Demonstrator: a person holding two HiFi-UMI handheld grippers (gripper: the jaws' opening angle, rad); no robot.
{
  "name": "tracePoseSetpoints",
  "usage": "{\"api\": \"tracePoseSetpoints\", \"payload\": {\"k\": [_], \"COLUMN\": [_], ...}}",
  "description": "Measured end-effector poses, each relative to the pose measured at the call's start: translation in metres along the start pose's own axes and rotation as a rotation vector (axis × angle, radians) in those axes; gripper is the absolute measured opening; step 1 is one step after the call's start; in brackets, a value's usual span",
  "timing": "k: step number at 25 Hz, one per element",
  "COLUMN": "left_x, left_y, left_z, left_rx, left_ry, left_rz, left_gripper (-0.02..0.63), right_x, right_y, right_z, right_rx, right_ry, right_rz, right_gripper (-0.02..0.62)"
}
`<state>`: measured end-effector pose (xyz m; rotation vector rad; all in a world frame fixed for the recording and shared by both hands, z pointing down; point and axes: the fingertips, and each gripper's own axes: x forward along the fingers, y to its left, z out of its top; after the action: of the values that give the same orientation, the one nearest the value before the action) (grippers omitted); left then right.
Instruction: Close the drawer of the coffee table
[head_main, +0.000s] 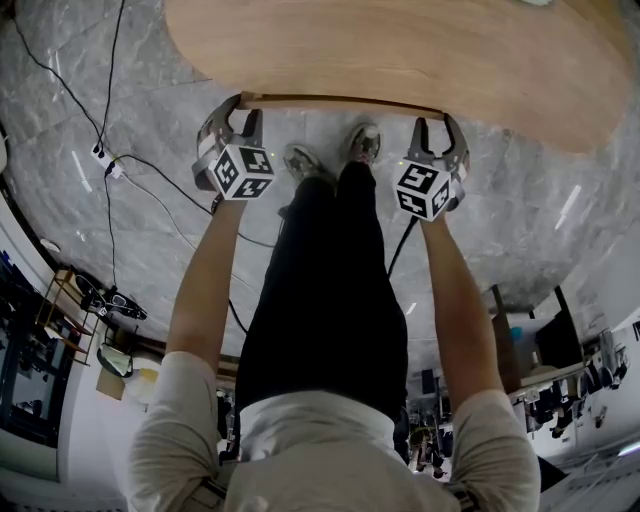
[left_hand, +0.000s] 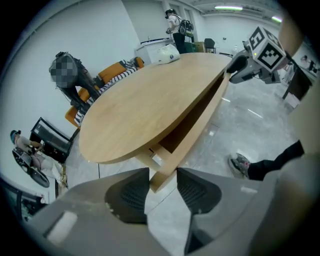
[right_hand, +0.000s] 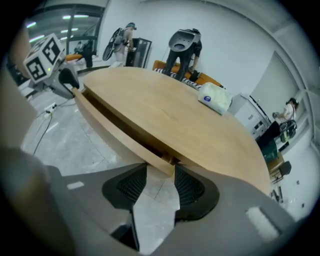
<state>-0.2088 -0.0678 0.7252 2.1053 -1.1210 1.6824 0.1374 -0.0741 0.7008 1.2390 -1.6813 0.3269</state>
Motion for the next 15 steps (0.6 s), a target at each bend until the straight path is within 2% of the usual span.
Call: {"api": "tracePoseSetpoints", "payload": {"k": [4, 9, 15], "left_x": [0.0, 0.002, 0.004], "left_y": [0.003, 0.01, 0.021], "left_z": [-0.001, 0.005, 0.007], "left_rx": [-0.03, -0.063, -0.18], "left_ry": [0.003, -0.012, -0.02], "left_rz": [0.041, 0.07, 0.108], "left_gripper": [0.187, 0.19, 0.198], "right_x": [0.003, 0.005, 0.011], "right_y": [0.001, -0.005, -0.005], "right_z": [-0.001, 0.005, 0.008], "right_rx": [0.095, 0.19, 0.354], "right_ry": [-0.067, -0.102, -0.139], "right_rz": [0.04, 0.05, 0.046], "right_gripper": [0.184, 0.183, 0.172]}}
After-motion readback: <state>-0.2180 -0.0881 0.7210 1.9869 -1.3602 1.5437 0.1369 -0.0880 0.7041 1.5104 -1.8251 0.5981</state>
